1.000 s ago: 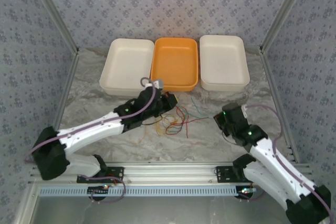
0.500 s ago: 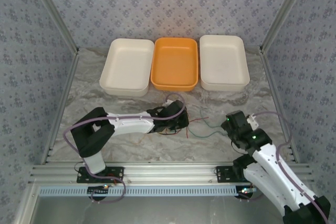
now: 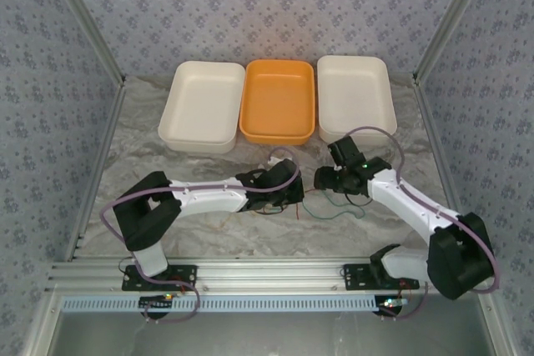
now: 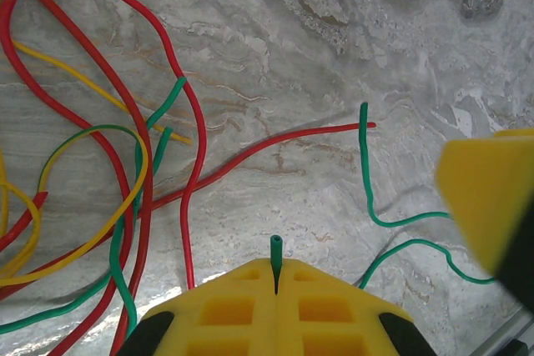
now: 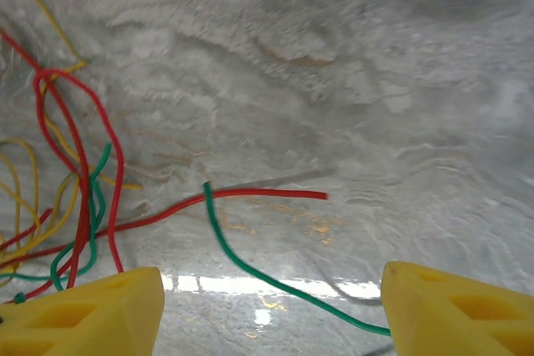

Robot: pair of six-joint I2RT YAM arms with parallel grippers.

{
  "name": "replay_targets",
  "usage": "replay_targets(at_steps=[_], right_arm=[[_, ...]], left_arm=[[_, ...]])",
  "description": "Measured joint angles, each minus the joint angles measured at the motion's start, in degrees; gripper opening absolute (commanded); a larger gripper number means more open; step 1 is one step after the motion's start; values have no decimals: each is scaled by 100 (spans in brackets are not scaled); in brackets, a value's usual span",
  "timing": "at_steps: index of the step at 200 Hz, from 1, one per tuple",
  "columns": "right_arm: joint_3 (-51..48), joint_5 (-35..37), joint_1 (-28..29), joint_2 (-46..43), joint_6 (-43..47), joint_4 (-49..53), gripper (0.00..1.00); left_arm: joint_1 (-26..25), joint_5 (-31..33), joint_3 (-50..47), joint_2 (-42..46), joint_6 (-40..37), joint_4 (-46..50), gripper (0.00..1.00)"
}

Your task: Untangle the cables

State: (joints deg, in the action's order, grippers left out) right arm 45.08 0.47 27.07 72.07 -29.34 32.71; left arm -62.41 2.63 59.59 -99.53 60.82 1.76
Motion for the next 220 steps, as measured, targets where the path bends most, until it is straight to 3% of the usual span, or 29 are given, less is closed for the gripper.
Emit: replay_targets(at_steps=[18, 34, 71, 101, 122, 170, 220], right_arm=[[24, -166, 26, 164, 138, -149, 66], [61, -238, 50, 380, 232, -271, 56], [101, -323, 44, 857, 367, -518, 46], [243, -378, 46, 1123, 407, -651, 27], [326, -369, 35, 1235, 400, -752, 0], [544, -109, -341, 763, 212, -525, 0], [2295, -457, -1967, -90, -393, -297, 0]], left_arm=[[0, 20, 0, 0, -17, 0, 0], [0, 33, 0, 0, -22, 2, 0], [0, 39, 0, 0, -35, 0, 0], [0, 39, 0, 0, -37, 2, 0], [0, 42, 0, 2, -37, 13, 0], [20, 348, -337, 599, -24, 157, 0], [673, 772, -1939, 2704, 424, 177, 0]])
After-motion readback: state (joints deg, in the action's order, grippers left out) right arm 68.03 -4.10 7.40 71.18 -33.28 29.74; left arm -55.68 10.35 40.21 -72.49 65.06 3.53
